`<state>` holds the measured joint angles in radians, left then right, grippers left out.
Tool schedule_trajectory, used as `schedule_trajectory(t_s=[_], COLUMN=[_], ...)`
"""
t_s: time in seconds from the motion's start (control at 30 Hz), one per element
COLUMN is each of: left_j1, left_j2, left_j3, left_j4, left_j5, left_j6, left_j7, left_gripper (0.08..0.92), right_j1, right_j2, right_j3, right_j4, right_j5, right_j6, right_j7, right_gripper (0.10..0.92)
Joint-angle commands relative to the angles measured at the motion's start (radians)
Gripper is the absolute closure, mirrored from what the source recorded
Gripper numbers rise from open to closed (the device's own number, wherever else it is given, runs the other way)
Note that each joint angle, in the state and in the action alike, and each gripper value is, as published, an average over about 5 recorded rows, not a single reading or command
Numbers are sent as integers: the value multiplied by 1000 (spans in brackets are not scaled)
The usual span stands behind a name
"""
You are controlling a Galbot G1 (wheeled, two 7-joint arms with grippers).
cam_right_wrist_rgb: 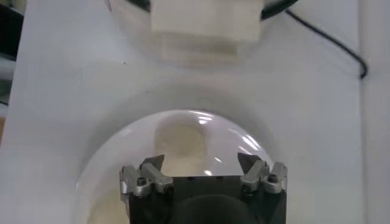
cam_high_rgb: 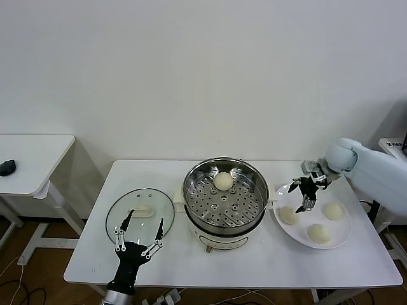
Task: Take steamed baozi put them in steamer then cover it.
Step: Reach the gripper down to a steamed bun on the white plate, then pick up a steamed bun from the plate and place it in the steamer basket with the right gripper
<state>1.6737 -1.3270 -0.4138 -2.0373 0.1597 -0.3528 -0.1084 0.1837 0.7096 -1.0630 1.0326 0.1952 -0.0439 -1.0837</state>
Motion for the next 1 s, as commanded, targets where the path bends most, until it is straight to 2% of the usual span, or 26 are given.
schedule_trajectory(t_s=[0.03, 0.37, 0.6, 0.7, 1.0], left_j1=[0, 1, 0, 0, -5], left_j2=[0, -1, -1, 0, 4], left_j3=[0, -3, -1, 1, 12], left_j4=[3, 8, 9, 8, 3], left_j5=[1, 1, 0, 1, 1], left_j6=[-1, -3, -2, -1, 3], left_j7=[-1, -2, -5, -6, -8], left_gripper=[177, 177, 177, 177, 177], right_j1=[-106, -130, -111, -62, 246], right_j2=[0, 26, 19, 6, 4], right_j3=[49, 77, 75, 61, -56], right_j4=[-21, -59, -46, -30, 23], right_j5=[-11, -22, -8, 6, 39], right_j6=[-19, -13, -17, -19, -14], right_j7=[30, 37, 38, 24, -174], right_gripper=[203, 207, 350, 376, 383])
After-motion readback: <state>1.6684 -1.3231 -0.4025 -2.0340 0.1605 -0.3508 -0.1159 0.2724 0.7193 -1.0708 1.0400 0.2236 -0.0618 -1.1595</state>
